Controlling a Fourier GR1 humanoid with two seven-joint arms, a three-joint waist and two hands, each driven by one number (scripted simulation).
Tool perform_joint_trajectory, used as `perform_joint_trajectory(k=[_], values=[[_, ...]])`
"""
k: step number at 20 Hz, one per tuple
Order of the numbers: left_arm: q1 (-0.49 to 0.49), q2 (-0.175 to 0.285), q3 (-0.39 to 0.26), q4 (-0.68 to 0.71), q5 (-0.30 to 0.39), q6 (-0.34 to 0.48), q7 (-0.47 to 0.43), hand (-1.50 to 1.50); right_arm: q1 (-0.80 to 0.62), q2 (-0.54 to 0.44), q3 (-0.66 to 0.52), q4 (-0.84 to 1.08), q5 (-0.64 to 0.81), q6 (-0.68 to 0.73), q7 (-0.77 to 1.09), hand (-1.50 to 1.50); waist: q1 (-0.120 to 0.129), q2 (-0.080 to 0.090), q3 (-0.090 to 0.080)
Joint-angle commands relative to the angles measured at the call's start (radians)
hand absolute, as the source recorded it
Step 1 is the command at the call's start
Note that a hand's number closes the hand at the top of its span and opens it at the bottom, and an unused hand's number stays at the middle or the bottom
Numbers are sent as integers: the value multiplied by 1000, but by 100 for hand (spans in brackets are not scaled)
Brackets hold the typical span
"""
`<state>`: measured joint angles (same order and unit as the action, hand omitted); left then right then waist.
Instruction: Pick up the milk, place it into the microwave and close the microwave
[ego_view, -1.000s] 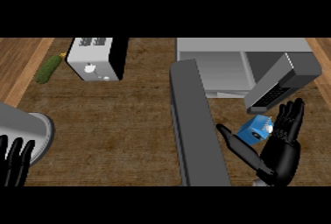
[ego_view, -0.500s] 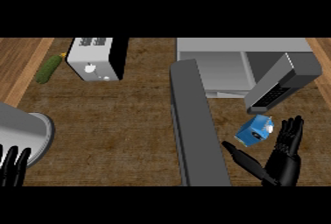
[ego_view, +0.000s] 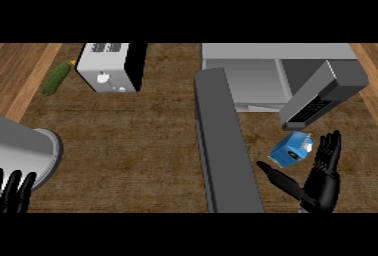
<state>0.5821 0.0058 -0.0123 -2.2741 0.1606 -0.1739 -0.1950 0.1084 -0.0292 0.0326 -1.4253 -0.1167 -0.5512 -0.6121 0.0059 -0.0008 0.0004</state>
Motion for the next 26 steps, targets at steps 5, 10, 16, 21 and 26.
perform_joint_trajectory(k=[5,10,16,21,26], values=[[-19,8,42,-12,46,-14,28,-150,-98,26,-79,199,-14,4,-98,-150,0,1,0],[-3,14,75,-15,72,-30,19,-150,-31,-4,-166,261,-53,11,-156,-150,-2,1,0],[41,-5,61,-43,43,-54,12,-150,-124,-43,-246,404,-66,2,-194,-150,1,0,0],[-43,3,60,23,38,-15,32,-150,-115,-86,-222,485,-138,297,-243,-150,-6,2,0],[20,-5,27,-10,53,-32,11,-150,-164,-82,-143,538,-138,524,-325,-150,9,1,1]])
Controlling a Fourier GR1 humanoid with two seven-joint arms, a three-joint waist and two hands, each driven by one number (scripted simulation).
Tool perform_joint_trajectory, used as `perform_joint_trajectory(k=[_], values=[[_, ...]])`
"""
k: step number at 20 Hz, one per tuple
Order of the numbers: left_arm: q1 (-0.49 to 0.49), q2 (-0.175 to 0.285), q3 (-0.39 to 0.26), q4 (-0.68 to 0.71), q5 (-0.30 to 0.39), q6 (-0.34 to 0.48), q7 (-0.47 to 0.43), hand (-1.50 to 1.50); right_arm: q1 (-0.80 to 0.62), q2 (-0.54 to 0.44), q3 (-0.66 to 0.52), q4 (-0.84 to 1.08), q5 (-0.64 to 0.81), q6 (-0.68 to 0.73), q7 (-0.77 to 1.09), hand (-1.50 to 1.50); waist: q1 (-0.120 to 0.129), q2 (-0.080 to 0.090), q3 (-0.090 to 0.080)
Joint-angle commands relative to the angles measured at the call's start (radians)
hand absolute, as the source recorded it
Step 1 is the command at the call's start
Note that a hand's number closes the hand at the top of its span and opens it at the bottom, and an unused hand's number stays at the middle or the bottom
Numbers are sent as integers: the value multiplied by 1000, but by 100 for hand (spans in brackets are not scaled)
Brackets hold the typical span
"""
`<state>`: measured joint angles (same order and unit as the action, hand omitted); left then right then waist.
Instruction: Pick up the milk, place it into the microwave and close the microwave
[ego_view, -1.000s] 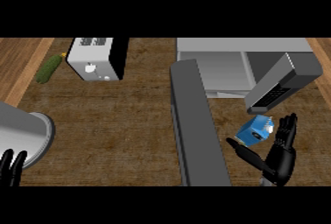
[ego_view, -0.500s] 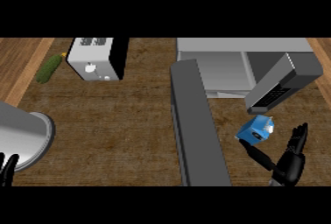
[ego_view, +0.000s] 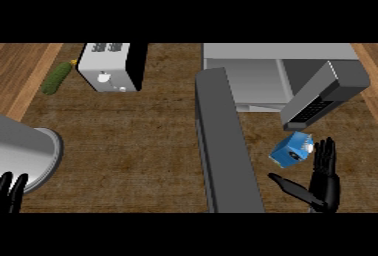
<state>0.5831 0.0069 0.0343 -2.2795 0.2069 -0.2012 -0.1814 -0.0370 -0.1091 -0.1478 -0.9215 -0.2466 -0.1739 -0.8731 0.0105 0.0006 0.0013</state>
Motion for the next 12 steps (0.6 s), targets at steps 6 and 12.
perform_joint_trajectory(k=[6,12], values=[[18,1,-35,5,-21,-10,-10,-150,-101,10,-30,40,32,-53,-139,150,1,-1,-1],[39,-6,10,82,-1,-48,-85,-150,-120,56,-68,-22,9,-126,-122,150,-2,-2,-1]])
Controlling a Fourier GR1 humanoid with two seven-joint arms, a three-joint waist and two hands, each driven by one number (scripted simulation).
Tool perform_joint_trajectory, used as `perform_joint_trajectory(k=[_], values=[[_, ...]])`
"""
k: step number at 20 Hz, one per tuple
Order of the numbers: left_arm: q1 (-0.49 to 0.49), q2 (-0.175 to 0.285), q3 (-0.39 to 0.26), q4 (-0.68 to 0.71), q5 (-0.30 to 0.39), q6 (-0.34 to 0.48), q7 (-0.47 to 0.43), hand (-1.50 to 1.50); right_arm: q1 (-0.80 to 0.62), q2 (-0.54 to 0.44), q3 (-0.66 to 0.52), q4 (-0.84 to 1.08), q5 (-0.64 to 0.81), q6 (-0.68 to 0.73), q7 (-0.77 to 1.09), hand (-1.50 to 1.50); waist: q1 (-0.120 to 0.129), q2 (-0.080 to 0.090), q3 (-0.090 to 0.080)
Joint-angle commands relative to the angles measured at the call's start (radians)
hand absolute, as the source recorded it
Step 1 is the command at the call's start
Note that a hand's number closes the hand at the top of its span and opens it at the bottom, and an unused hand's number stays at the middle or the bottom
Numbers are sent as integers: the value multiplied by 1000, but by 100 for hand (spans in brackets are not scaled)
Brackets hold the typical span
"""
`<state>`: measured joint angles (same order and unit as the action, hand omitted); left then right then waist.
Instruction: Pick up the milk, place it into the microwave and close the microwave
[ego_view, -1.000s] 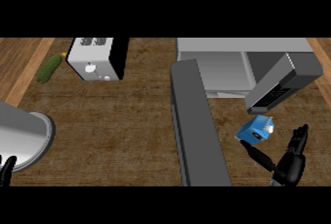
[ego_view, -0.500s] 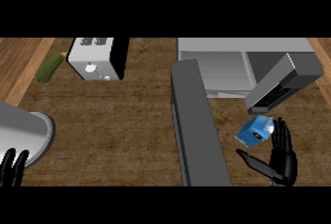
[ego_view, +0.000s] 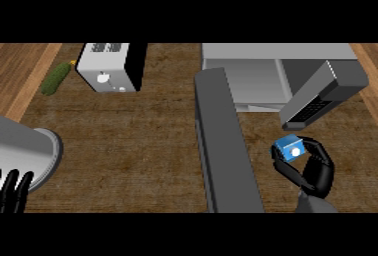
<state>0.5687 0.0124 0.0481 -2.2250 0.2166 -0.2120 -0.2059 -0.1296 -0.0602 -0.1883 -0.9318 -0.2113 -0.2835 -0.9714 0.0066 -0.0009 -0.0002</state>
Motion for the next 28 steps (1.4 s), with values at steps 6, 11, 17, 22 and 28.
perform_joint_trajectory(k=[6,11,17,22,28], values=[[-15,-5,-21,-27,-6,-12,40,-150,-48,-137,59,50,-5,288,25,150,7,4,2],[29,-4,7,-46,39,-37,26,-150,-48,-195,138,64,24,479,20,150,8,0,1],[47,19,47,-28,69,-57,5,-150,-118,-198,147,-18,-28,564,165,150,2,-1,0],[75,-12,3,-48,30,-37,-10,-150,-40,-146,196,-198,43,446,208,150,-1,-1,0],[26,4,46,4,69,-62,14,-150,-186,-142,201,-225,115,322,382,150,0,0,0]])
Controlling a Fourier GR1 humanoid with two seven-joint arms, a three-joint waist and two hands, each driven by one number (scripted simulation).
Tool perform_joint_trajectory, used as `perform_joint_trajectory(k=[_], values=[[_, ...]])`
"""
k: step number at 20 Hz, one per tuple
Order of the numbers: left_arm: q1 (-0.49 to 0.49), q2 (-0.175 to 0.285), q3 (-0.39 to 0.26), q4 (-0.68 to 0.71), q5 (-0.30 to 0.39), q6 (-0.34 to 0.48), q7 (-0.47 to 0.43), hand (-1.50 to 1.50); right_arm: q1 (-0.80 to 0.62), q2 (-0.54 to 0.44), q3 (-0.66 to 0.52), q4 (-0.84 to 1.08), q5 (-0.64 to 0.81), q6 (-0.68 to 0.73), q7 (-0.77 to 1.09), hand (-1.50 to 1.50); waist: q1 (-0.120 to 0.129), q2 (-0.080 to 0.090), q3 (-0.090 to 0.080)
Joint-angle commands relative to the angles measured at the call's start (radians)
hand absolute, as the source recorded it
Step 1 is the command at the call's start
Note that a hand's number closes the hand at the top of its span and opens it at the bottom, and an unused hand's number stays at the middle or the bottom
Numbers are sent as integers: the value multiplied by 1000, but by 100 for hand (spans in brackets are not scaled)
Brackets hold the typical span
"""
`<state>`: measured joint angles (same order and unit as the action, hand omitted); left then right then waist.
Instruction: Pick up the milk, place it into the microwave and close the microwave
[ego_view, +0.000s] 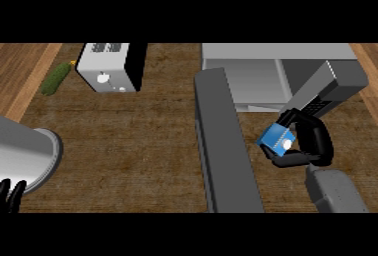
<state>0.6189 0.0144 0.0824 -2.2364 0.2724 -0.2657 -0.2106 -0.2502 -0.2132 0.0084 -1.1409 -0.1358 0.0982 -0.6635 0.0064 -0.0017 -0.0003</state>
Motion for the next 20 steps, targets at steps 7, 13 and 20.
perform_joint_trajectory(k=[7,13,20], values=[[-16,14,58,24,30,-34,3,-150,-352,66,-20,271,108,-151,137,150,20,6,1],[-50,14,78,62,22,-48,-3,-150,-542,30,-108,558,93,-96,52,150,25,10,1],[-126,49,111,65,80,-42,67,-150,-698,68,-124,808,157,-189,-55,150,44,20,2]])
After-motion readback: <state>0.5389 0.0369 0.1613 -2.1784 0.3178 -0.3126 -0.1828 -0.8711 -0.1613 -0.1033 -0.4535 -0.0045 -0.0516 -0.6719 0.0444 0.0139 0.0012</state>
